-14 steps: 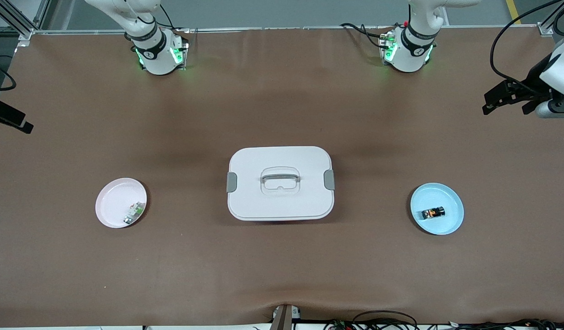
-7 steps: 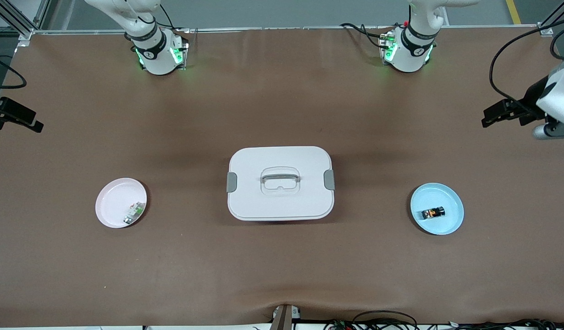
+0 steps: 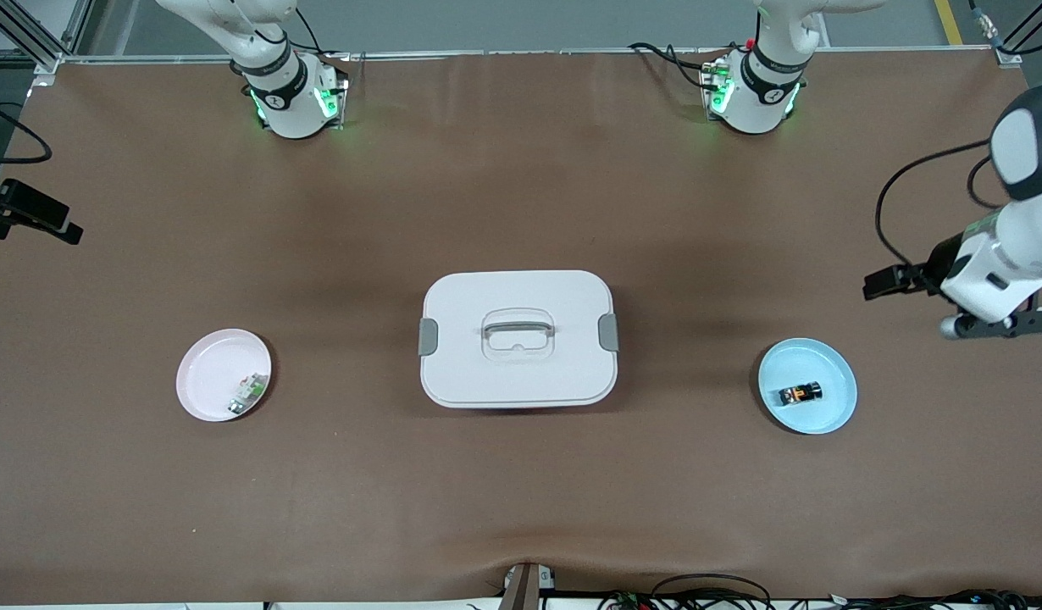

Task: Transfer orange switch to right arm and place
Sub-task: 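Move the left gripper down toward the black-orange switch on the blue plate, then lower the left gripper and close it on the black-orange switch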

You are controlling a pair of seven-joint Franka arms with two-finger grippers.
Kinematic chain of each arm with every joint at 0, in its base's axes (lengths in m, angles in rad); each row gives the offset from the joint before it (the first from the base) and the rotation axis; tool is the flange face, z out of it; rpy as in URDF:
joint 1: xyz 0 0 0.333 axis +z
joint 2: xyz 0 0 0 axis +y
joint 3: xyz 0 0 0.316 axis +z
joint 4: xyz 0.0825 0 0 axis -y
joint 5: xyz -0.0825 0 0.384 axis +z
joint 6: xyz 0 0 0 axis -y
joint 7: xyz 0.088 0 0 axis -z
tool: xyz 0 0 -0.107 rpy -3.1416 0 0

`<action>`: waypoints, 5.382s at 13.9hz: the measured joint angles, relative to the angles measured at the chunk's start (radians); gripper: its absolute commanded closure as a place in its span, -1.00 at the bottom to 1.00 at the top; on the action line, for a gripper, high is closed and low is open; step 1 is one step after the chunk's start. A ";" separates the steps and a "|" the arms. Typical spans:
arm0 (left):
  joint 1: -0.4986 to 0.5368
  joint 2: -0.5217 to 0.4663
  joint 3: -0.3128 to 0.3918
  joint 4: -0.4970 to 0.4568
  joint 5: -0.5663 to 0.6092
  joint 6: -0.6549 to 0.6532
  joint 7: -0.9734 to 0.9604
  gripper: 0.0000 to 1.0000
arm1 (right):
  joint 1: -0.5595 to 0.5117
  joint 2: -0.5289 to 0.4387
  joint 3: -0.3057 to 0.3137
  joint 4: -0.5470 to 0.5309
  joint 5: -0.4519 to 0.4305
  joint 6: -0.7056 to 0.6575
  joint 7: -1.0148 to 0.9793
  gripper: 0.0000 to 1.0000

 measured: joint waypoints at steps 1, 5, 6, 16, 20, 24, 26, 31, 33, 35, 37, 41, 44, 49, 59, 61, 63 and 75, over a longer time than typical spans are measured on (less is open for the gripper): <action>-0.001 0.031 -0.001 0.001 0.000 0.035 0.000 -1.00 | 0.000 0.000 0.000 0.000 0.000 0.000 0.000 -1.00; -0.001 0.128 -0.001 0.008 0.000 0.146 -0.003 -1.00 | -0.002 0.000 -0.006 0.000 0.000 0.003 -0.001 -1.00; -0.001 0.150 -0.001 0.009 0.000 0.170 -0.020 -1.00 | -0.002 0.000 -0.006 0.000 0.000 0.003 -0.001 -1.00; -0.015 0.354 -0.002 0.082 0.000 0.341 -0.160 -1.00 | 0.007 0.000 -0.002 0.000 0.005 0.017 -0.001 -1.00; -0.023 0.396 -0.004 0.109 0.000 0.341 -0.158 -1.00 | 0.008 0.000 -0.002 -0.001 0.005 0.015 -0.001 -1.00; -0.049 0.446 -0.008 0.125 0.048 0.343 -0.159 -1.00 | 0.008 0.000 -0.002 -0.001 0.005 0.014 -0.001 -1.00; -0.051 0.463 -0.008 0.126 0.075 0.357 -0.159 -1.00 | 0.008 0.000 -0.002 -0.001 0.005 0.013 -0.001 -1.00; -0.050 0.481 -0.008 0.127 0.082 0.383 -0.159 -1.00 | 0.008 0.000 -0.002 -0.001 0.005 0.012 -0.001 -1.00; -0.050 0.484 -0.008 0.127 0.082 0.383 -0.160 -1.00 | 0.008 0.000 -0.002 -0.002 0.005 0.011 -0.001 -1.00; -0.050 0.489 -0.008 0.128 0.082 0.385 -0.165 -1.00 | 0.008 0.000 -0.002 -0.002 0.005 0.011 -0.001 -1.00; -0.050 0.496 -0.008 0.128 0.082 0.398 -0.168 -1.00 | 0.008 0.000 -0.002 -0.002 0.005 0.010 -0.001 -1.00; -0.050 0.508 -0.008 0.131 0.082 0.406 -0.172 -1.00 | 0.008 0.000 -0.002 -0.002 0.005 0.006 -0.001 -1.00; -0.050 0.519 -0.009 0.136 0.082 0.412 -0.173 -1.00 | 0.008 0.000 -0.002 -0.002 0.005 0.003 -0.001 -1.00; -0.050 0.538 -0.009 0.137 0.081 0.427 -0.175 -1.00 | 0.008 0.000 -0.002 -0.003 0.005 0.002 -0.001 -1.00; -0.050 0.548 -0.009 0.138 0.078 0.464 -0.175 -1.00 | 0.008 0.000 -0.002 -0.003 0.005 0.002 -0.001 -1.00; -0.050 0.549 -0.009 0.138 0.074 0.464 -0.176 -1.00 | 0.008 0.000 -0.002 -0.003 0.005 0.001 -0.001 -1.00; -0.050 0.550 -0.009 0.138 0.073 0.464 -0.176 -1.00 | 0.008 0.000 -0.002 -0.005 0.005 0.001 -0.001 -1.00; -0.050 0.554 -0.010 0.138 0.072 0.464 -0.237 -0.06 | 0.049 0.000 0.001 -0.009 -0.070 0.008 -0.007 -1.00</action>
